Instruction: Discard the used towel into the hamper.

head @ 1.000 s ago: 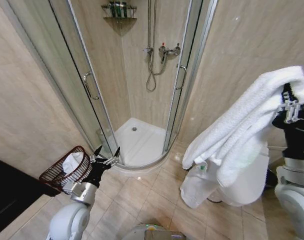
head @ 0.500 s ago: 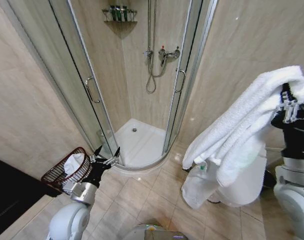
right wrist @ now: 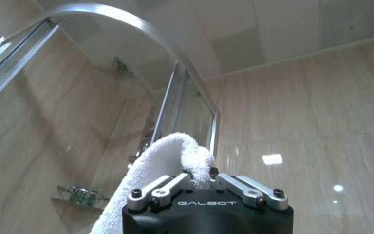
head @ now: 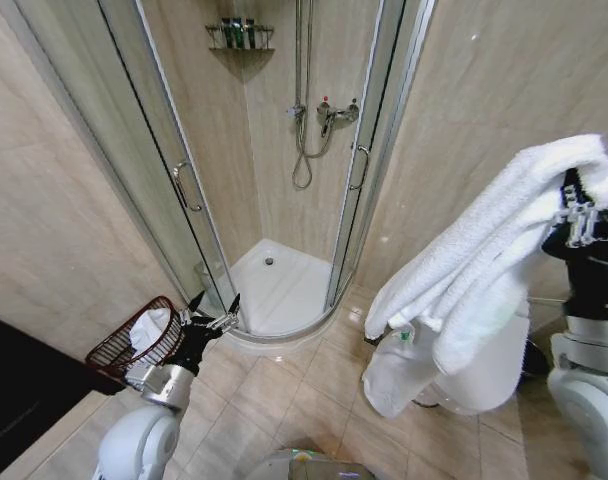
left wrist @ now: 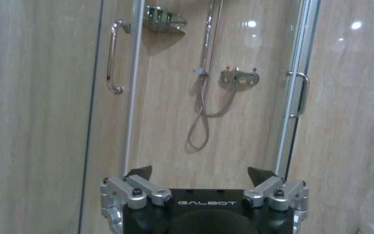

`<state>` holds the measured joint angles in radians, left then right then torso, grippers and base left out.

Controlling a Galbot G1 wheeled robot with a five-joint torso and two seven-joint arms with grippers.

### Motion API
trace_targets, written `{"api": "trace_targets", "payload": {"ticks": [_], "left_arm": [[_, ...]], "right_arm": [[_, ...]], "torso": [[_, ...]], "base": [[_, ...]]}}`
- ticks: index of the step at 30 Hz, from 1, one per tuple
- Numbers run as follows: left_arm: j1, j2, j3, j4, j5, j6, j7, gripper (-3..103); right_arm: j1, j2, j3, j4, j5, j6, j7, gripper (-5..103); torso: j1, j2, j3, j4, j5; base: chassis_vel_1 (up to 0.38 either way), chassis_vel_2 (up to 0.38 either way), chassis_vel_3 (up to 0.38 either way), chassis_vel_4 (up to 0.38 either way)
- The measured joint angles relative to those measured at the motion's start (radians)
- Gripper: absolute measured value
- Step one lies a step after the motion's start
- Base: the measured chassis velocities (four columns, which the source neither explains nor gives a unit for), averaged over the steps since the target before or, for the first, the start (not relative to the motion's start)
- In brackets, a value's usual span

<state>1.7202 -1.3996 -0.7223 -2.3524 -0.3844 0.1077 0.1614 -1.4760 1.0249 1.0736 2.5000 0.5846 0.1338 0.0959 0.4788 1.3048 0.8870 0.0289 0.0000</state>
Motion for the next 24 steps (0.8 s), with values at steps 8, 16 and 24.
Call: {"api": "trace_targets", "payload": {"ticks": [8, 16, 24], "left_arm": [[0.0, 0.0, 0.0, 0.0, 0.0, 0.0, 0.0, 99], [0.0, 0.0, 0.0, 0.0, 0.0, 0.0, 0.0, 99], [0.0, 0.0, 0.0, 0.0, 0.0, 0.0, 0.0, 99]], "right_arm": [[0.004, 0.0, -0.004, 0.0, -0.001, 0.0, -0.001, 3], [0.009, -0.003, -0.01, 0.0, -0.001, -0.002, -0.002, 3], [0.011, -0.007, -0.01, 0.0, 0.003, -0.003, -0.001, 3]], "torso": [[-0.001, -0.003, -0.002, -0.0001, 0.0], [-0.003, -0.008, -0.004, 0.0, 0.0], [-0.005, -0.01, -0.006, 0.0001, -0.0001]], "base": [[0.0, 0.0, 0.0, 0.0], [0.013, 0.013, 0.012, 0.013], [0.069, 0.068, 0.074, 0.073]]}}
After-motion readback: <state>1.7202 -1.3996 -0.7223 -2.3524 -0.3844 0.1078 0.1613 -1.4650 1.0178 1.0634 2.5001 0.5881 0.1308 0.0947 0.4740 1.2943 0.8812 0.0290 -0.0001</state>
